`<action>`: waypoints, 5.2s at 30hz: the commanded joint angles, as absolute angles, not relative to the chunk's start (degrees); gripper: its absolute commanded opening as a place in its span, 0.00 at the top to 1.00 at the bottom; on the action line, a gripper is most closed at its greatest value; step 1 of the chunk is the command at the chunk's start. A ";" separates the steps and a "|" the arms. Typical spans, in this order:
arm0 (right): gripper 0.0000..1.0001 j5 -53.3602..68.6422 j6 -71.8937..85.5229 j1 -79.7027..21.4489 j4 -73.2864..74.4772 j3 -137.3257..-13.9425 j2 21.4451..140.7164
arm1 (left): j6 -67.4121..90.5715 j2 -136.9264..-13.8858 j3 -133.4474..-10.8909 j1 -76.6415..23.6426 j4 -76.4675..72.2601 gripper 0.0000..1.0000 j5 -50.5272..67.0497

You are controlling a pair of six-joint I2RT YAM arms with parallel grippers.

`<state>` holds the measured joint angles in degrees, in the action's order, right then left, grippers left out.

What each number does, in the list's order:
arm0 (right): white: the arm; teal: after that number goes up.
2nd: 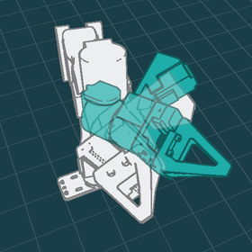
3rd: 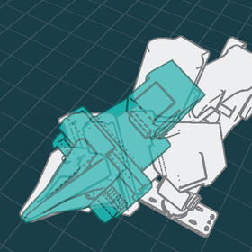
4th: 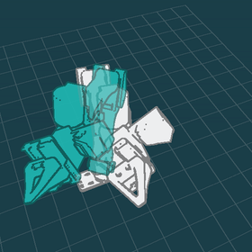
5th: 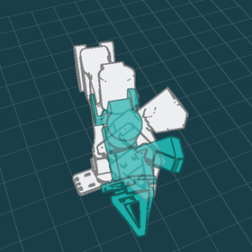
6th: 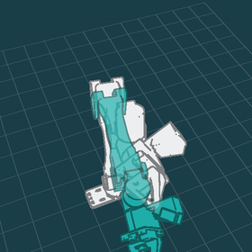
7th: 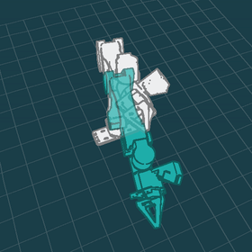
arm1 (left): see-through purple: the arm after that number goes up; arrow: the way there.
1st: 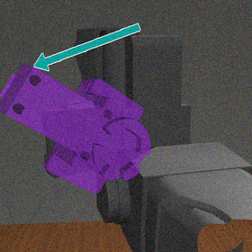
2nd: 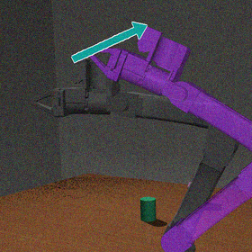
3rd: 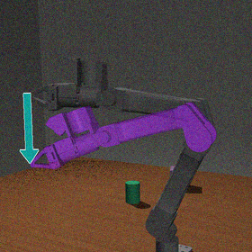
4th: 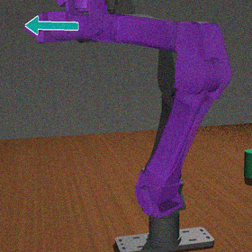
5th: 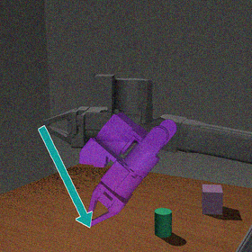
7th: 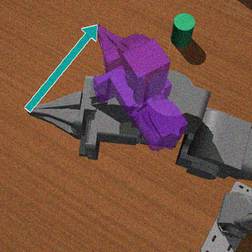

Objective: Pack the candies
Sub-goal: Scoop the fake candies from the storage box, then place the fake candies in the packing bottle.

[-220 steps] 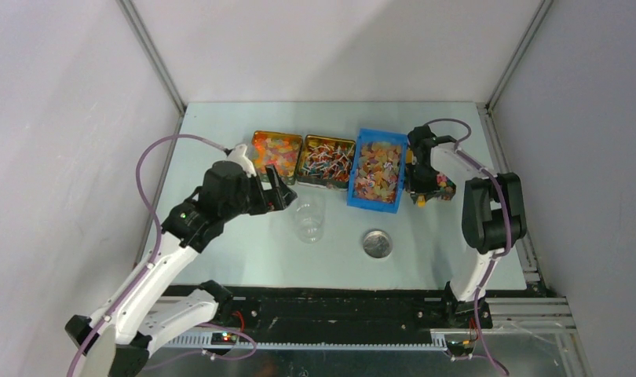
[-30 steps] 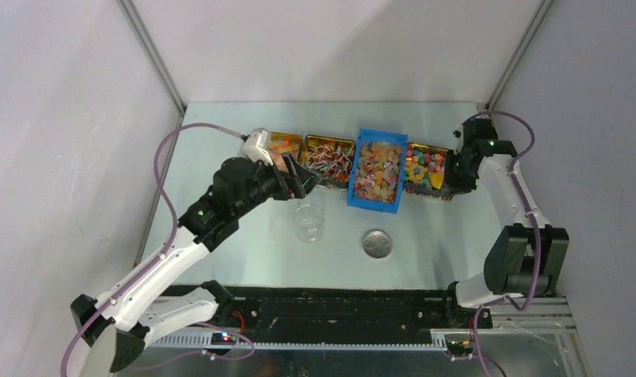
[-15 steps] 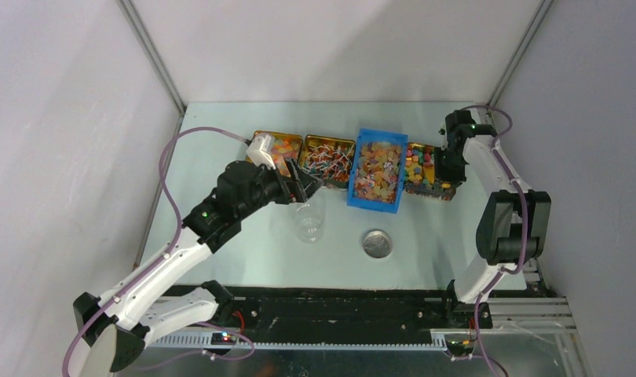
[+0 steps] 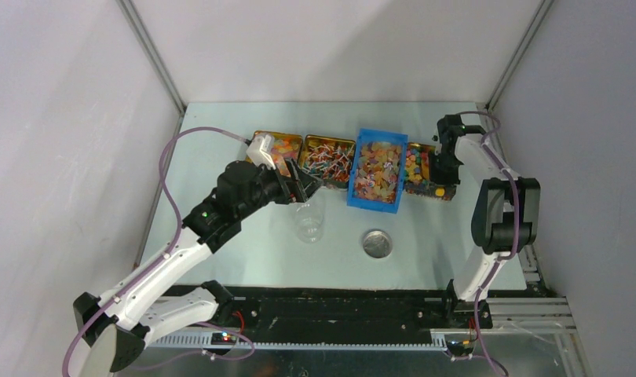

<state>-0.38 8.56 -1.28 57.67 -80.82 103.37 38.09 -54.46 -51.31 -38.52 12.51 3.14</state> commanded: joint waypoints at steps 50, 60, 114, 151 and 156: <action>1.00 -7.16 10.77 -6.93 43.87 -68.59 91.09 | 35.59 -52.12 -54.37 -38.84 14.59 0.05 0.18; 1.00 -8.29 12.73 -13.13 49.22 -67.64 81.36 | 35.78 -51.38 -55.16 -38.35 18.70 0.05 -4.32; 1.00 -12.82 -0.64 -62.32 69.76 -80.72 79.20 | 23.06 -35.65 -45.31 -35.33 39.16 0.06 -14.24; 1.00 -24.26 -0.27 -68.23 79.14 -91.56 94.61 | 21.53 -40.41 -45.20 -35.33 39.94 0.07 -12.80; 1.00 -25.11 -0.26 -68.42 79.71 -92.69 95.67 | 21.45 -42.64 -45.59 -35.33 39.25 0.07 -12.46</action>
<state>-22.61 -0.69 -67.92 78.94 -89.80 94.96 22.83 -41.54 -43.81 -35.70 40.45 -13.08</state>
